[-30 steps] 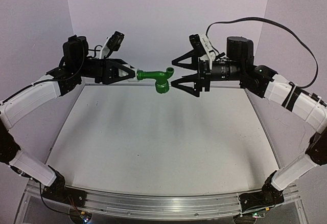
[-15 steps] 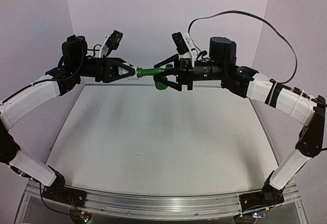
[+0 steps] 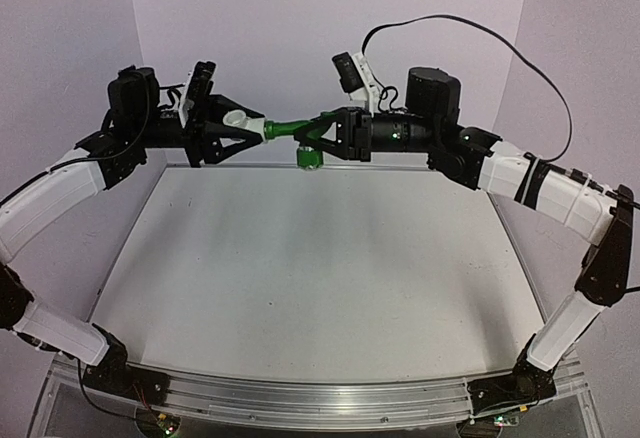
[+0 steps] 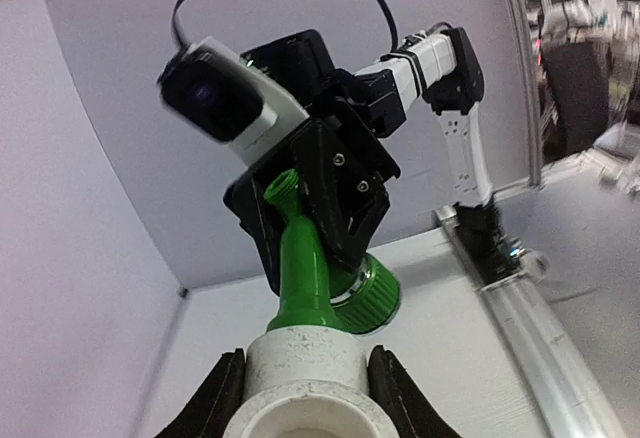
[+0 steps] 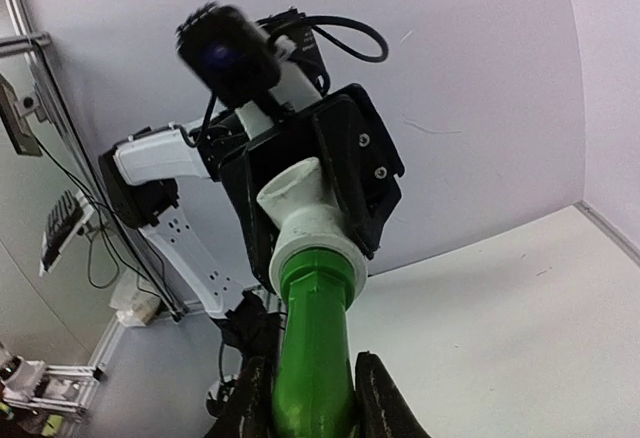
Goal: Install the water faucets
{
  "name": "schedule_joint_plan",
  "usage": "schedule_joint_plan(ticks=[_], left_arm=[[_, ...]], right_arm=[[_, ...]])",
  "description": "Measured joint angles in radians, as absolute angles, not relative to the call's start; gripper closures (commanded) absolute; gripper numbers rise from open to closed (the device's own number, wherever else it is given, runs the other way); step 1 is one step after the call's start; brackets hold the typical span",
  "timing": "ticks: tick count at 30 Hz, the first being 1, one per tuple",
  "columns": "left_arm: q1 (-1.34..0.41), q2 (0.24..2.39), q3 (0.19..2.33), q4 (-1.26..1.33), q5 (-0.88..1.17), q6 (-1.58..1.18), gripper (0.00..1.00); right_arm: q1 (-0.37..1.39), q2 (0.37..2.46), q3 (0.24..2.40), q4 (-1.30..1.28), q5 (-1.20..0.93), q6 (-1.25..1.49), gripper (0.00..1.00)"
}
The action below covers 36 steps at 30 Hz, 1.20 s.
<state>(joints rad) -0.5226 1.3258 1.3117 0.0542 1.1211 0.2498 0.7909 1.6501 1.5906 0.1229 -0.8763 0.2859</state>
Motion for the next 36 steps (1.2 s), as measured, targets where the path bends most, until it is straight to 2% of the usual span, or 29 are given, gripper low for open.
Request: schedule_joint_plan(ticks=[9, 12, 18, 19, 20, 21, 23, 24, 29, 32, 36], left_arm=[[-0.543, 1.266, 1.342, 0.044, 1.048, 1.173, 1.00], [-0.569, 1.266, 1.395, -0.084, 0.951, 1.531, 1.00], [-0.634, 1.257, 1.452, -0.195, 0.719, 1.847, 1.00], [-0.636, 1.252, 1.450, -0.204, 0.712, 1.867, 1.00], [-0.637, 1.245, 1.447, -0.213, 0.707, 1.885, 1.00], [-0.637, 1.239, 1.443, -0.220, 0.705, 1.899, 1.00], [-0.641, 1.231, 1.445, -0.245, 0.718, 1.883, 1.00], [-0.643, 1.230, 1.455, -0.272, 0.740, 1.824, 1.00], [-0.670, 1.233, 1.529, -0.328, 0.756, 1.325, 1.00], [-0.669, 1.233, 1.529, -0.256, 0.738, 1.006, 1.00], [-0.661, 1.241, 1.529, -0.192, 0.690, 0.624, 1.00]], right_arm=[[0.778, 1.716, 1.725, 0.149, -0.973, 0.681, 1.00], [0.760, 1.738, 1.750, 0.150, -0.996, 0.757, 1.00], [0.728, 1.774, 1.803, 0.165, -1.019, 0.818, 0.99], [0.728, 1.778, 1.805, 0.167, -1.020, 0.818, 0.92], [0.729, 1.782, 1.805, 0.169, -1.020, 0.818, 0.73], [0.730, 1.784, 1.806, 0.170, -1.021, 0.818, 0.47], [0.732, 1.785, 1.805, 0.165, -1.008, 0.823, 0.08], [0.728, 1.784, 1.804, 0.170, -0.976, 0.820, 0.03], [0.671, 1.710, 1.707, 0.205, -0.839, 0.758, 0.02], [0.631, 1.620, 1.613, 0.194, -0.773, 0.678, 0.02], [0.593, 1.534, 1.553, 0.137, -0.701, 0.459, 0.02]])
